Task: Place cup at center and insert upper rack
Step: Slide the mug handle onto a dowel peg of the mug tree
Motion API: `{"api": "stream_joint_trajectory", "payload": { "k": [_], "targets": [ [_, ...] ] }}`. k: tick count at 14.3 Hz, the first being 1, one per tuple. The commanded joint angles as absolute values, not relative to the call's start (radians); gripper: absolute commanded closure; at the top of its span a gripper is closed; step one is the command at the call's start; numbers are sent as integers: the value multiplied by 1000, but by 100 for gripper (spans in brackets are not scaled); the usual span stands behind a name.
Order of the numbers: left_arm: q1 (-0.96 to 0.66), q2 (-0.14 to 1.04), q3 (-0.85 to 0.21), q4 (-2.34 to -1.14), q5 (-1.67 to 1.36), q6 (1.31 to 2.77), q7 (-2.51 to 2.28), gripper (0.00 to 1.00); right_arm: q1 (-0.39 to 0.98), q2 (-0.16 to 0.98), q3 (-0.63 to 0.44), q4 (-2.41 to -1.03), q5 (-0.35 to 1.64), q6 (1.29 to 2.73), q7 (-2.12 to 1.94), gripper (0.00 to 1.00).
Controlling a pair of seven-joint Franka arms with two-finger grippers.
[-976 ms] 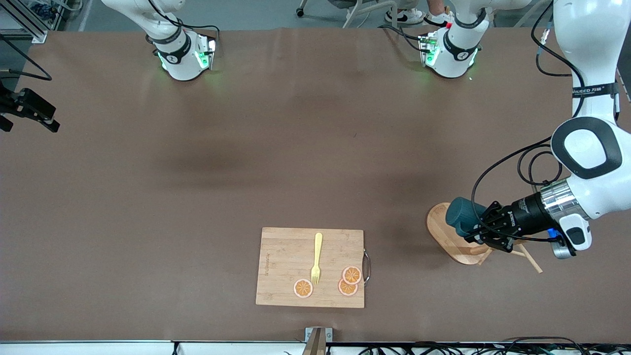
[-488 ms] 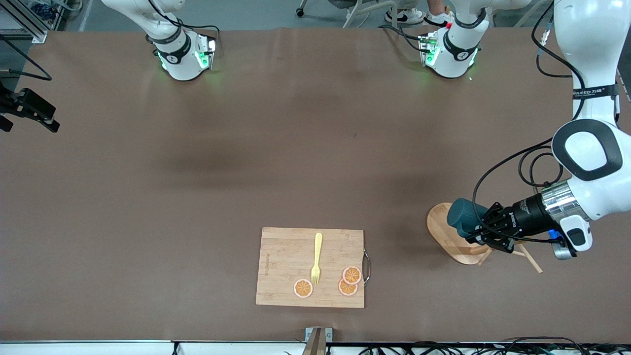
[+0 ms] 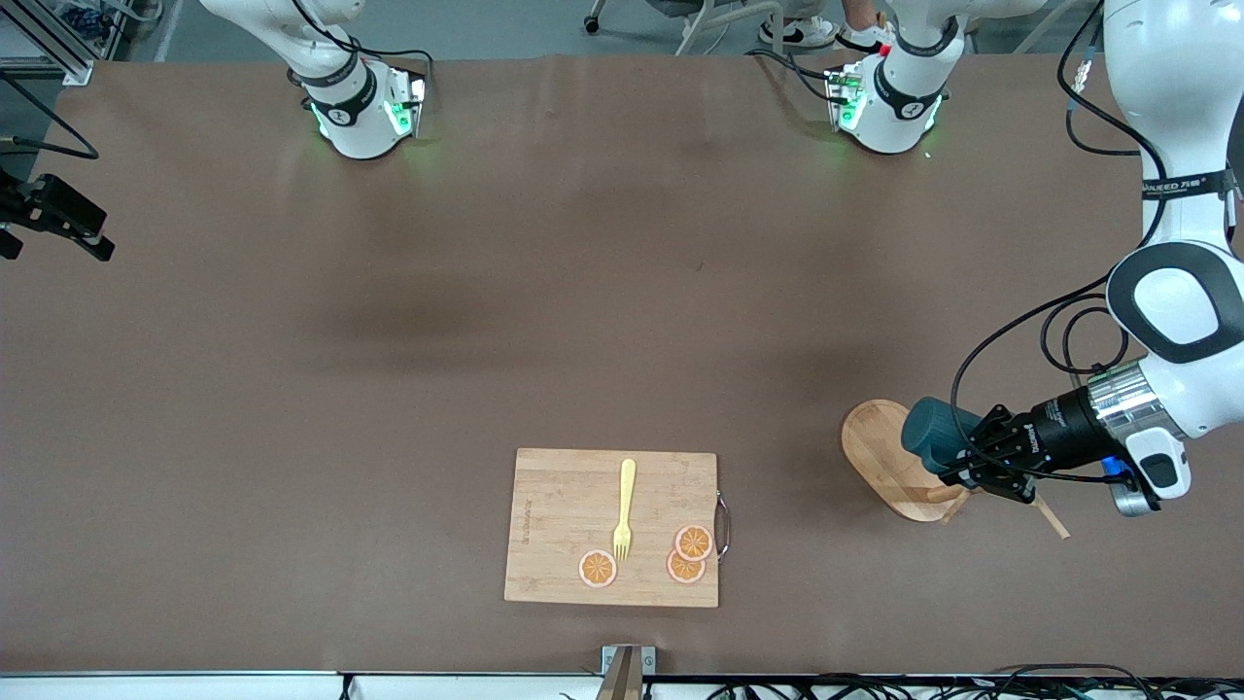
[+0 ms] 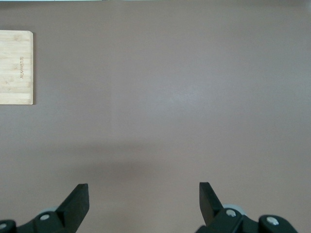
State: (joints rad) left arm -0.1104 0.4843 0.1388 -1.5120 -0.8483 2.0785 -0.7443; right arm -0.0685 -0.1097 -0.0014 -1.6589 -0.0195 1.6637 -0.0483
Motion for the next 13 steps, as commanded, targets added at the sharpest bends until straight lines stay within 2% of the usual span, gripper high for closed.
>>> {"api": "stream_joint_trajectory", "payload": {
  "k": [1, 13],
  "targets": [
    [-91, 499, 137, -1489, -857, 2075, -729, 98, -69, -120, -2, -1660, -18, 1664, -54, 0],
    [-68, 506, 137, -1489, -867, 2075, -692, 94, -68, -120, 0, -1660, -18, 1664, -54, 0]
  ]
}}
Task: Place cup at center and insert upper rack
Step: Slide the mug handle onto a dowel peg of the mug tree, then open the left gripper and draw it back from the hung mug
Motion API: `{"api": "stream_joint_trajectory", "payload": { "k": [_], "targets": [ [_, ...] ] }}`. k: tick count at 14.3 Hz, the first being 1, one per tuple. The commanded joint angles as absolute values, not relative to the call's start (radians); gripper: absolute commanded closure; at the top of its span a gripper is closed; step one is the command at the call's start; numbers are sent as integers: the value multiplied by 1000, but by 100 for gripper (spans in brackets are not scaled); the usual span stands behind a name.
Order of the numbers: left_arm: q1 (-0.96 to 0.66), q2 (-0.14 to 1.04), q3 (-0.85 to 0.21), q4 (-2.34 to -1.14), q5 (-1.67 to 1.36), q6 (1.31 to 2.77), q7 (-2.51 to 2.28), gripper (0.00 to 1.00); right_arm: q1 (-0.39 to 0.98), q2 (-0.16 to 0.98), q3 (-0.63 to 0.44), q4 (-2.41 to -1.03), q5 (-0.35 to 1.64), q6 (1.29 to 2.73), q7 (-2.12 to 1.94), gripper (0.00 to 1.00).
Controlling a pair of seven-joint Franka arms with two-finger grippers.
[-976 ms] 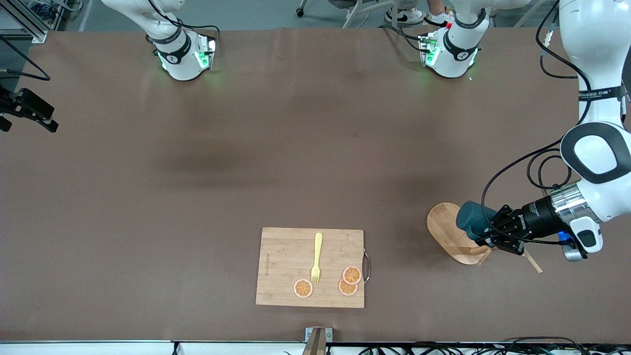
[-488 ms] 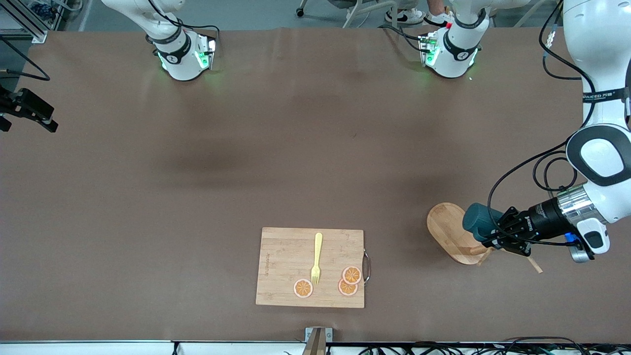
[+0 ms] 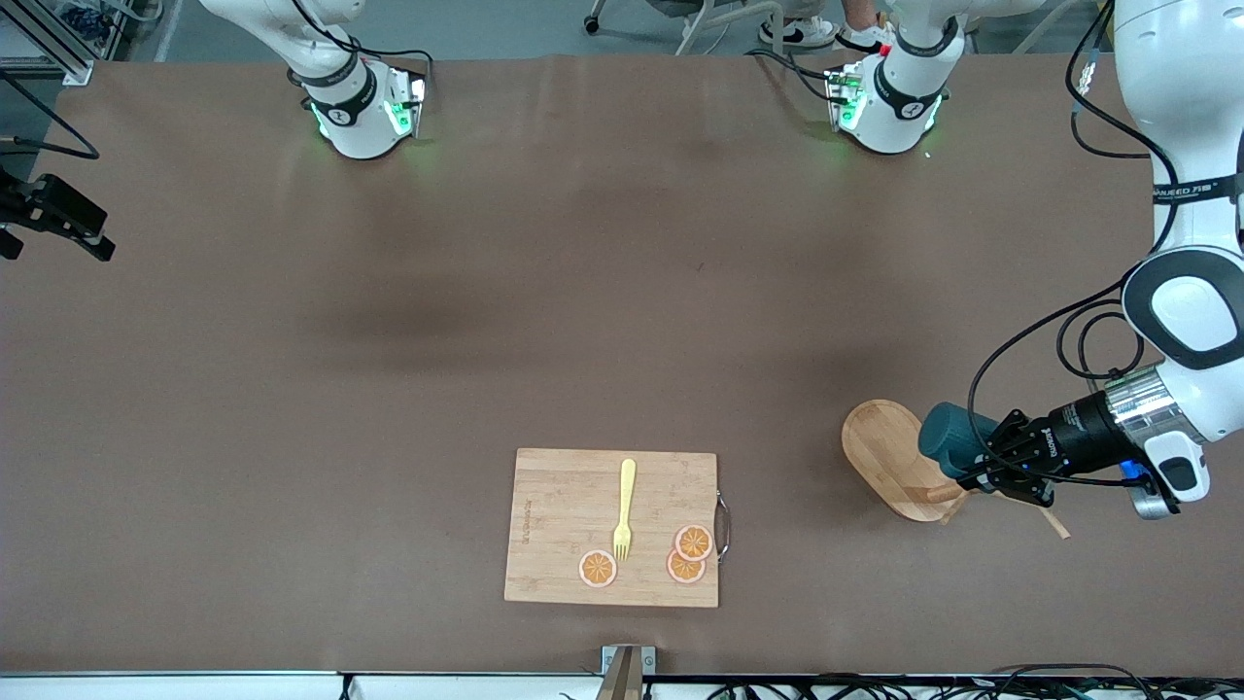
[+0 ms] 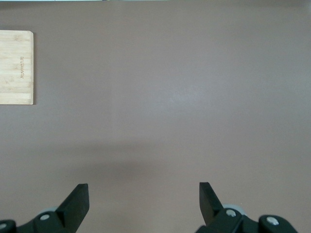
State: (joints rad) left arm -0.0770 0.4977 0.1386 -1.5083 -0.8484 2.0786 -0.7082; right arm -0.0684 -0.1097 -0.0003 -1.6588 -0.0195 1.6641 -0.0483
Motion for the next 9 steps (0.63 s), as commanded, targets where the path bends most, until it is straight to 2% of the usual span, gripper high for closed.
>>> {"api": "stream_joint_trajectory", "payload": {
  "k": [1, 3, 4, 6, 7, 9],
  "targets": [
    [-69, 506, 137, -1489, -867, 2075, -693, 91, -67, -120, 0, -1660, -18, 1664, -54, 0],
    [-69, 506, 137, -1489, -868, 2075, -693, 69, -66, -120, 0, -1660, -18, 1664, -54, 0],
    [-68, 506, 137, -1489, -867, 2075, -692, 52, -66, -120, 0, -1660, -18, 1663, -54, 0],
    [-71, 505, 137, -1489, -859, 2075, -692, 7, -66, -120, 0, -1658, -18, 1664, -54, 0],
    [-77, 499, 137, -1489, -856, 2075, -696, 0, -66, -120, 0, -1658, -18, 1664, -54, 0],
    [-83, 489, 137, -1488, -850, 2075, -701, 0, -64, -120, 2, -1658, -18, 1664, -54, 0]
  ]
}}
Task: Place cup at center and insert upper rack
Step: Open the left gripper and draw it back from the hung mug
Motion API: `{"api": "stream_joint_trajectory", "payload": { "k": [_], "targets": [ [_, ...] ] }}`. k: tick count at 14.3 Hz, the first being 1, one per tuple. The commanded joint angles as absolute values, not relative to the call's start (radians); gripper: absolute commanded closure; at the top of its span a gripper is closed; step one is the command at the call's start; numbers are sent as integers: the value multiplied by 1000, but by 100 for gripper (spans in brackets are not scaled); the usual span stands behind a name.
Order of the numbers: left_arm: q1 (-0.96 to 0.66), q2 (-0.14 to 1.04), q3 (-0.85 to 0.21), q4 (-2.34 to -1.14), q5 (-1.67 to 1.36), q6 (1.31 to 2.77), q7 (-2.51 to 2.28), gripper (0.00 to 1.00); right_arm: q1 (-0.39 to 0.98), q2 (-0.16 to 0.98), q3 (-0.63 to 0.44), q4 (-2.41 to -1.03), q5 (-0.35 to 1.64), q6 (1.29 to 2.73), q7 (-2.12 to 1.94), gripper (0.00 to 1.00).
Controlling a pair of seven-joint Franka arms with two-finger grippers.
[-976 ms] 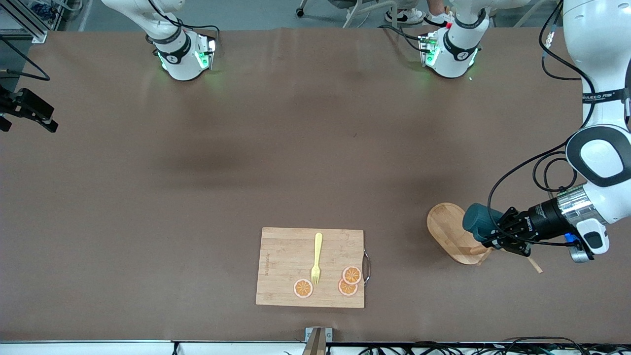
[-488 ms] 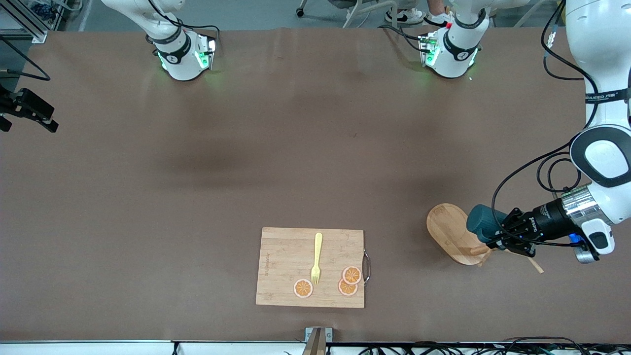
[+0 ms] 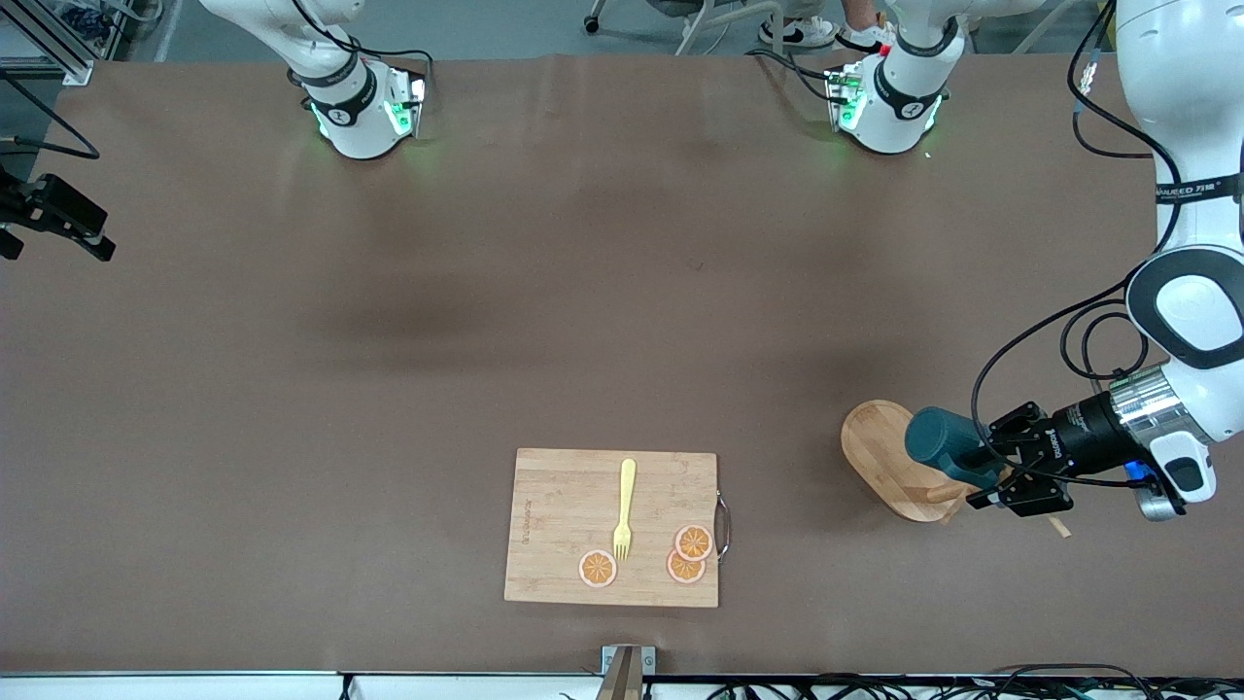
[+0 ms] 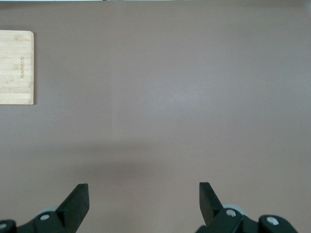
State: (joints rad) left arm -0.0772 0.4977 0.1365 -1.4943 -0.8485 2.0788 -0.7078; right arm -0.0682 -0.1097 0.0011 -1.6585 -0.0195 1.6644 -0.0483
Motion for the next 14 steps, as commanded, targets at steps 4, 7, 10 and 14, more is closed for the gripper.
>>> {"api": "stream_joint_trajectory", "payload": {
  "k": [4, 7, 10, 14],
  "targets": [
    [-78, 451, 135, -1480, -773, 2074, -701, 0, -64, -120, 3, -1657, -18, 1664, -54, 0],
    [-77, 420, 137, -1480, -723, 2074, -704, 0, -64, -120, 3, -1657, -18, 1663, -54, 0],
    [-69, 347, 137, -1488, -631, 2056, -700, 0, -64, -120, 3, -1658, -18, 1663, -54, 0],
    [-81, 238, 109, -1497, -243, 1877, -655, 0, -64, -120, 3, -1657, -18, 1663, -54, 0]
  ]
}}
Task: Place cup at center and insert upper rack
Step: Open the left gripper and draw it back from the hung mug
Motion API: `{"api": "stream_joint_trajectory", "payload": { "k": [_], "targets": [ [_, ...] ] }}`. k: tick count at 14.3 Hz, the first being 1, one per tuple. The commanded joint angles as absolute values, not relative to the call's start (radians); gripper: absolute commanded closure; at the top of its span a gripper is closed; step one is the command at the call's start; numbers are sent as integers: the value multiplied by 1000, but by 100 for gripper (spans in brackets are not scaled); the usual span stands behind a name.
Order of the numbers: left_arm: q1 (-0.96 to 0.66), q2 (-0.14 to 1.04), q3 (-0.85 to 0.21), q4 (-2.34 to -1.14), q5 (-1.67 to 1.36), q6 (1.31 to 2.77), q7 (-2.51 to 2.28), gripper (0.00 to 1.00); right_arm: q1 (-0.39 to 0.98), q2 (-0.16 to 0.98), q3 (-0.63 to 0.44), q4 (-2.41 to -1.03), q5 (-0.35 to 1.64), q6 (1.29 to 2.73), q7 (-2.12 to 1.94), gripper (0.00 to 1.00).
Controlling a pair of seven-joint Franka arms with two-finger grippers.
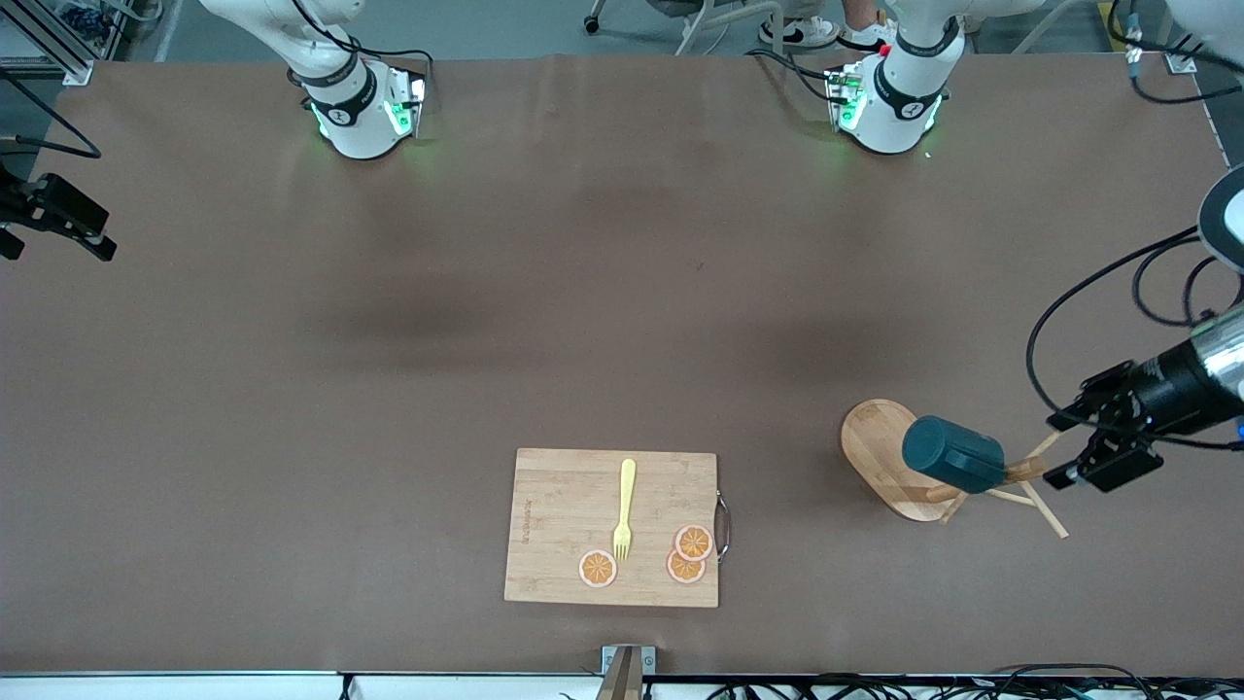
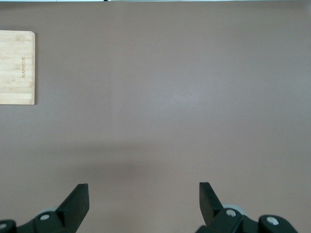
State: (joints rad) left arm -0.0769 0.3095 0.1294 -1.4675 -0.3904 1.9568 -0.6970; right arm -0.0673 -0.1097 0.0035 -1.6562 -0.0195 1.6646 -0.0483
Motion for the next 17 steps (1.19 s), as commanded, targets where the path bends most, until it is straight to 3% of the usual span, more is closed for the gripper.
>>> {"api": "stream_joint_trajectory", "payload": {
  "k": [1, 6, 17],
  "targets": [
    [-75, 215, 100, -1497, -207, 1834, -605, 0, -64, -120, 3, -1658, -18, 1663, -54, 0],
    [-51, 126, 103, -1532, -117, 1709, -306, 0, -64, -120, 3, -1658, -18, 1661, -54, 0],
    [-28, -20, 97, -1578, -67, 1661, 21, 0, -64, -120, 3, -1658, -18, 1661, -54, 0]
  ]
}}
